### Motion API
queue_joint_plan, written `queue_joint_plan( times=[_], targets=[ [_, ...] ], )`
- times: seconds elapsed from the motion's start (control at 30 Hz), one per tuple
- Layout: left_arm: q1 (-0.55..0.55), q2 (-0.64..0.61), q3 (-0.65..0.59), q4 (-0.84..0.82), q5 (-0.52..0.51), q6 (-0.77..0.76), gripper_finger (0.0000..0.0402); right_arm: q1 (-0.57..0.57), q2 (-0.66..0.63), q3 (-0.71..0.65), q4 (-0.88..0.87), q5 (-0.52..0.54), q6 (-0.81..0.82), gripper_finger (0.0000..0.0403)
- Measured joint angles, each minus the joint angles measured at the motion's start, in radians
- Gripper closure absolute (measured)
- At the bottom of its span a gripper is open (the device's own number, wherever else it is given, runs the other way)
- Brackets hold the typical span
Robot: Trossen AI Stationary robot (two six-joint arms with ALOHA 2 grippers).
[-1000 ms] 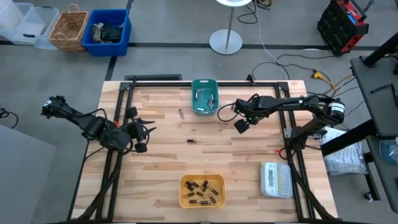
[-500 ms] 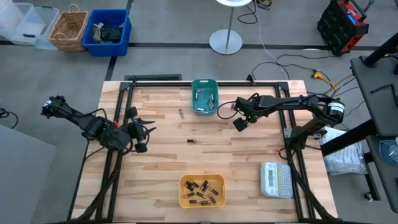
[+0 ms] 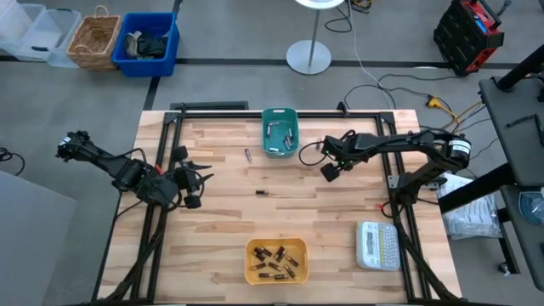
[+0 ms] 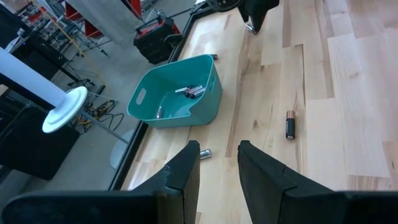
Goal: Sort batteries
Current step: Put the silver battery into the light green bin
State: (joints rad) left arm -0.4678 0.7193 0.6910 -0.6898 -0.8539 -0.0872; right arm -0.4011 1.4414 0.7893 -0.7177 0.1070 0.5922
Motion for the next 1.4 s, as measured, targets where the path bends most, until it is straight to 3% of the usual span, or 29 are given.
queue_joint_plan(
  times=[1.4],
  targets=[
    [0.0, 0.0, 0.0, 0.0, 0.0, 0.0, 0.0312, -0.01, 0.0, -0.083, 0.129, -0.002, 0.006, 0.0092]
  ],
)
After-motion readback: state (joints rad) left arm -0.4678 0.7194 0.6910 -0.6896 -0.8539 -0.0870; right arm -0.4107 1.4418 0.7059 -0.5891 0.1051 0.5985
